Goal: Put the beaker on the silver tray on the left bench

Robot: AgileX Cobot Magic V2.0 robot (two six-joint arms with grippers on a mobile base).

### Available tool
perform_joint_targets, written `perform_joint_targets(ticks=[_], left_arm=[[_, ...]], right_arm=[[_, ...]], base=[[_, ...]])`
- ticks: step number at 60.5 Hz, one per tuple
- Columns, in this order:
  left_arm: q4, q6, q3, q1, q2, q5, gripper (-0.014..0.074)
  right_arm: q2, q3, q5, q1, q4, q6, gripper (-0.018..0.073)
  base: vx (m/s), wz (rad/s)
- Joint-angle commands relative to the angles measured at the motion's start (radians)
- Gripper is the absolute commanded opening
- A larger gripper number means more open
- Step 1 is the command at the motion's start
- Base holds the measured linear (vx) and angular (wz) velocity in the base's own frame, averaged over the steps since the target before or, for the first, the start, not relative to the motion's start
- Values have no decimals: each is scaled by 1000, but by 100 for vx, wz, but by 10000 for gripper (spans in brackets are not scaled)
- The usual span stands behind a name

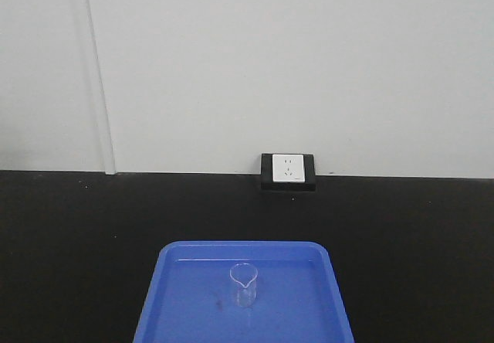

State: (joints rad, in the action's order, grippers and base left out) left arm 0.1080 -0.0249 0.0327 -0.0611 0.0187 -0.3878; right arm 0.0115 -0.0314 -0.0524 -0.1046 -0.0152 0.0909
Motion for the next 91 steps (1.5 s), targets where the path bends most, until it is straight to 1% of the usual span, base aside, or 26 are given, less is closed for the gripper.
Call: perform_joint_targets(ticks=[1,42,46,54,56,60,63,66,68,73,81,91], left_arm=[[-1,2,20,-4,8,78,1],[-1,2,20,-4,8,78,1],[-1,2,20,-4,8,78,1],[-1,2,20,-4,8,78,1],[-1,2,20,-4,8,78,1],[-1,2,20,-4,8,78,1],[-1,2,20,-4,8,78,1],[-1,2,20,-4,8,78,1],[-1,2,20,-4,8,78,1],[-1,2,20,-4,8,78,1],[-1,2,20,-4,8,78,1],[-1,2,20,-4,8,78,1]], right_arm=[[10,-5,86,7,-5,-7,-11],[10,-5,95,7,-5,-7,-11],[10,-3,137,7,-2,-5,-11],[10,7,302,7,23,1,-11],[9,25,325,7,28,0,-11],[-10,73,331,7,28,-18,-11],[-53,128,330,7,26,-50,-11],[-110,181,330,7,26,-104,-11],[-170,229,333,7,26,-142,-11],[-317,338,343,7,26,-195,-11],[-547,484,391,7,26,-196,-11],[-732,573,432,7,26,-186,-11]], base=[[0,0],[0,0],[0,0],[0,0],[0,0],[0,0],[0,0],[0,0],[0,0],[0,0],[0,0],[0,0]])
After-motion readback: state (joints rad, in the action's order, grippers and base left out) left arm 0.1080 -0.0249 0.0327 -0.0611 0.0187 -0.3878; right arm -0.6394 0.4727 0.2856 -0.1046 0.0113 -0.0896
